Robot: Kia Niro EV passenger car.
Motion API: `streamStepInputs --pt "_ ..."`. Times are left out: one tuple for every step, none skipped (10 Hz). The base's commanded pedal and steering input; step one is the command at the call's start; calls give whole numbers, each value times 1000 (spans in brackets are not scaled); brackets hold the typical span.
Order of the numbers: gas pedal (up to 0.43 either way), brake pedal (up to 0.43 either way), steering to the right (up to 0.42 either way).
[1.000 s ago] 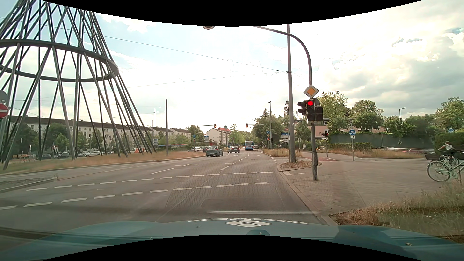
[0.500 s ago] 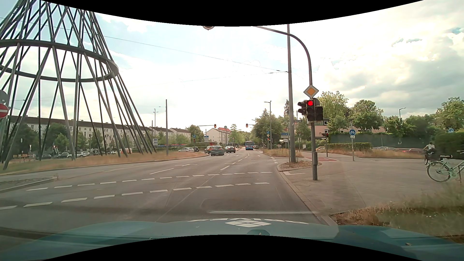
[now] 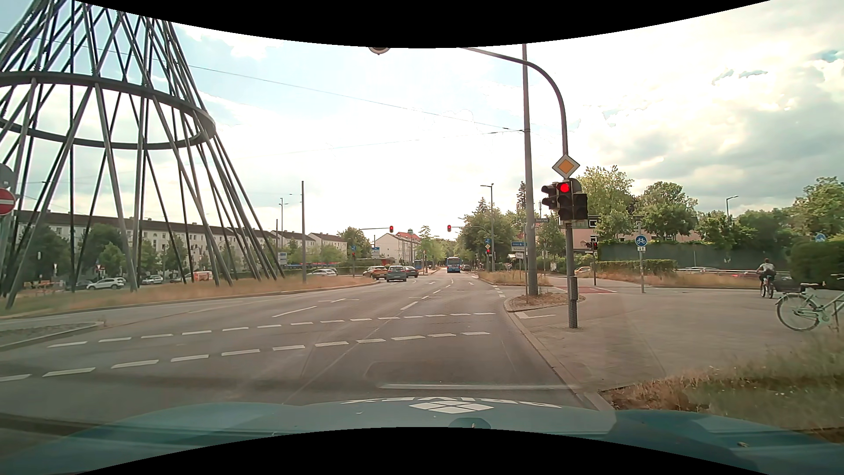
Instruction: Follow the waypoints while adhering to traffic rules and regulations
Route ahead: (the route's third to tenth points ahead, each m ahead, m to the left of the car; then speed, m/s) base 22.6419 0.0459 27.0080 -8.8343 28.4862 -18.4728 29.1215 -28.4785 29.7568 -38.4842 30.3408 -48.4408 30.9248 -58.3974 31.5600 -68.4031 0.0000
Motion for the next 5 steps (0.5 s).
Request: streamStepInputs --pt "0 317 10" --pt "0 311 10" --pt "0 317 10" --pt "0 311 10" --pt "0 311 10"
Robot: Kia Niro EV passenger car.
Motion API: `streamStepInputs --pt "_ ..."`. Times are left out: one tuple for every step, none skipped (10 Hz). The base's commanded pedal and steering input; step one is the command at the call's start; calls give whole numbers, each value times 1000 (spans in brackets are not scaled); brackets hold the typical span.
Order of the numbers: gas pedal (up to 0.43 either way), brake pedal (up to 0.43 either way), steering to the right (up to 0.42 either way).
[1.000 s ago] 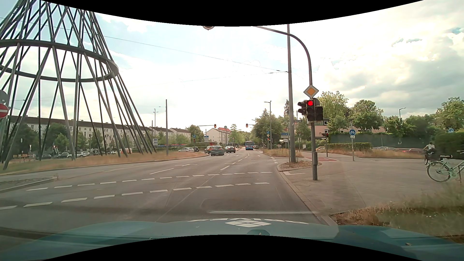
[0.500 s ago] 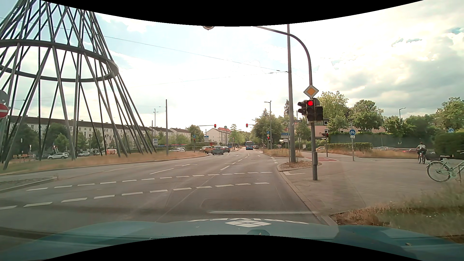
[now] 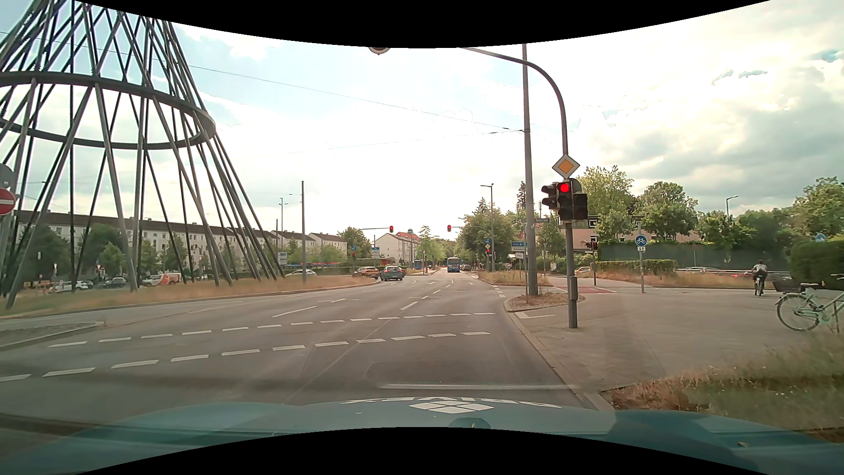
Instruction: Follow the waypoints while adhering to traffic rules and regulations
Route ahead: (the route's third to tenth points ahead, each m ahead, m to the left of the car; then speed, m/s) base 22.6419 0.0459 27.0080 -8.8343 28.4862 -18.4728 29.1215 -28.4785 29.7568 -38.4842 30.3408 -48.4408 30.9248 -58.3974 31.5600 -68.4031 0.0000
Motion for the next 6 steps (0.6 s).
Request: streamStepInputs --pt "0 311 10" --pt "0 311 10" --pt "0 317 10" --pt "0 317 10" --pt "0 311 10" --pt "0 311 10"
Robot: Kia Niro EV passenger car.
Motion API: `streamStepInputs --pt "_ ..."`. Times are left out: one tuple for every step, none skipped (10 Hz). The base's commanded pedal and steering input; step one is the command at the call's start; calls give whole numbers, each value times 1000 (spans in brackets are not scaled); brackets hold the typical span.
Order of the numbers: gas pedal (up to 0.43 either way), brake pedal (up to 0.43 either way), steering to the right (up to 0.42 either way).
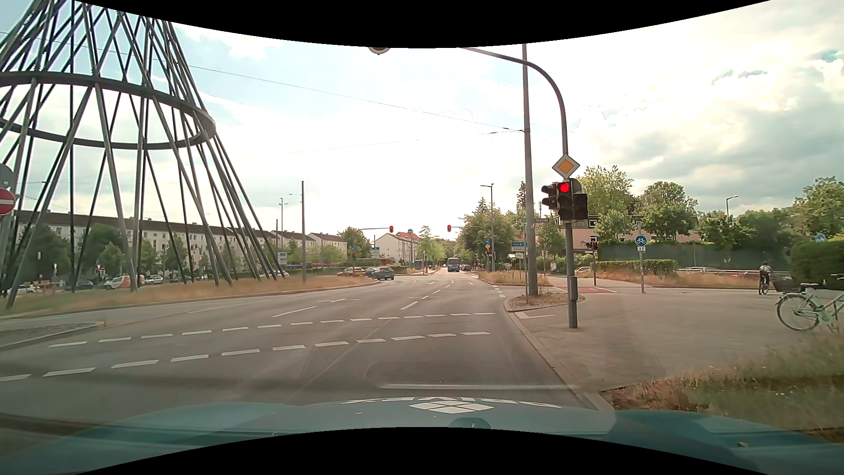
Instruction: Follow the waypoints while adhering to traffic rules and regulations
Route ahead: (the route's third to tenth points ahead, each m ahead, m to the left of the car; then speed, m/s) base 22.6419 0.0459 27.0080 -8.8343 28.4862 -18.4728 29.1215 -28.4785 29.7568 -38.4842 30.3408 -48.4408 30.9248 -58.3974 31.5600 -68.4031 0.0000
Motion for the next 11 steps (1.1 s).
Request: streamStepInputs --pt "0 311 10" --pt "0 311 10" --pt "0 317 10" --pt "0 317 10" --pt "0 311 10" --pt "0 317 10" --pt "0 311 10" --pt "0 317 10" --pt "0 311 10" --pt "0 317 10" --pt "0 311 10"
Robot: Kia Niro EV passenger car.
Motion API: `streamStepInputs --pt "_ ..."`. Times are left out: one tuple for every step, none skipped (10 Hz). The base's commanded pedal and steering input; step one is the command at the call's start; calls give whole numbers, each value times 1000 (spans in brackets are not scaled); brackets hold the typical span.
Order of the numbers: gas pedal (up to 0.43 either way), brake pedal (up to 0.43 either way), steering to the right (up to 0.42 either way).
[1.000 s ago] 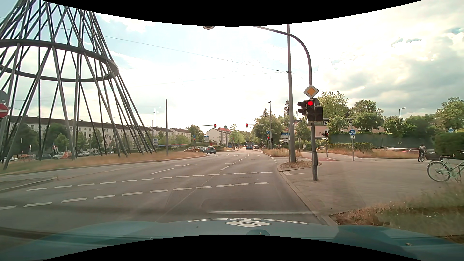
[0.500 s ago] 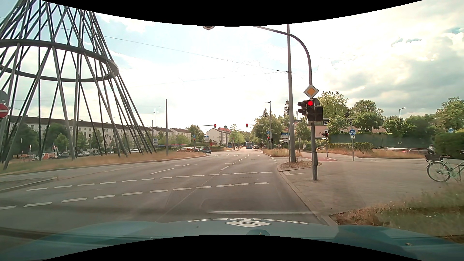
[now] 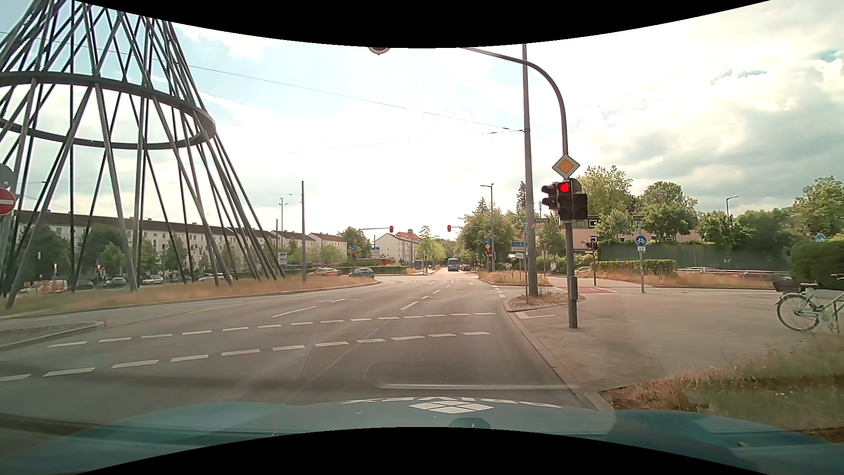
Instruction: Follow the waypoints while adhering to traffic rules and regulations
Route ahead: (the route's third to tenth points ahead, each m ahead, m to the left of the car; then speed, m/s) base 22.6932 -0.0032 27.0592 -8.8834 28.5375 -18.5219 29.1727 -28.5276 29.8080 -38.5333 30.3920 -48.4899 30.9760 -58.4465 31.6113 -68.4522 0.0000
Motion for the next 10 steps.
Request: streamStepInputs --pt "0 311 10" --pt "0 317 10" --pt "0 317 10" --pt "0 311 10" --pt "0 311 10" --pt "0 311 10" --pt "0 311 10" --pt "0 317 10" --pt "0 317 10" --pt "0 311 10"
